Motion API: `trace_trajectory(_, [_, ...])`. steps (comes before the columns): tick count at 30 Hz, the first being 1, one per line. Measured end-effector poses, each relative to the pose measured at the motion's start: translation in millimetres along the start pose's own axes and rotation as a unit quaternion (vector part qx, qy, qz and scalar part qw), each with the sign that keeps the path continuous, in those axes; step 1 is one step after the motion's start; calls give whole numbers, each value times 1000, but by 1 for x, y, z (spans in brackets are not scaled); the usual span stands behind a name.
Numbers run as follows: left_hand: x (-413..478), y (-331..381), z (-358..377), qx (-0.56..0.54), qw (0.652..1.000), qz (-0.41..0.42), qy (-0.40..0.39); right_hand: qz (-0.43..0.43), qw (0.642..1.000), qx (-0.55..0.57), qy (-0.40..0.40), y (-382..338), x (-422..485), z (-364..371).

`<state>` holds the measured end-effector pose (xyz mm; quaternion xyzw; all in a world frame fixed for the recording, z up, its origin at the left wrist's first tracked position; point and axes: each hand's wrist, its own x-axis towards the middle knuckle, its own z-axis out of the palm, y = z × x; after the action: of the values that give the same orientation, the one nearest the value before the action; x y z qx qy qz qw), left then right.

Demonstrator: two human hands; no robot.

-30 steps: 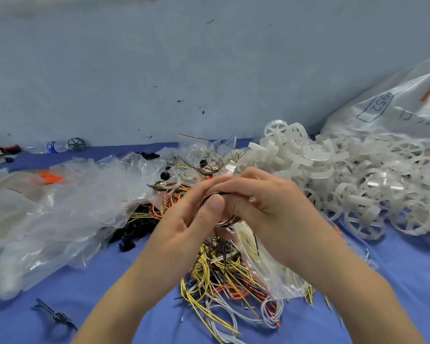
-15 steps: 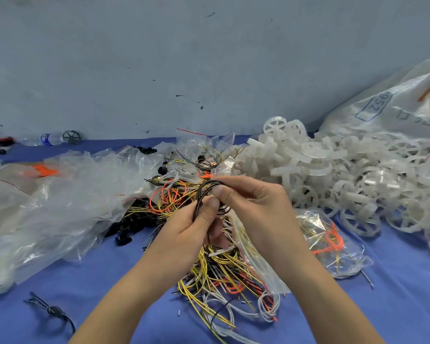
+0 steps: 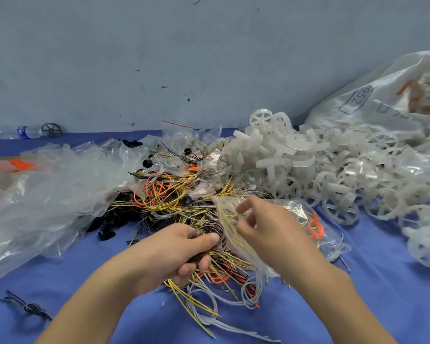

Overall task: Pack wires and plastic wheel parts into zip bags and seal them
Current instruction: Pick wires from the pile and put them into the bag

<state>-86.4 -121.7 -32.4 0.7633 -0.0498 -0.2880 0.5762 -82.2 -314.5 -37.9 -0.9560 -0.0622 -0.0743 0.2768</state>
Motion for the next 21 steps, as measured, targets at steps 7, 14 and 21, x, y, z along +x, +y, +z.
trace_trajectory(7, [18,22,18,-96,995,27,7,-12,997,34,70,-6,-2,-4])
trace_trajectory(14, [13,34,14,-53,992,93,73,-21,985,101,136,-7,-2,-11])
trace_trajectory(21, [38,62,23,25,998,1,-59,-61,981,112,149,-9,-4,-10])
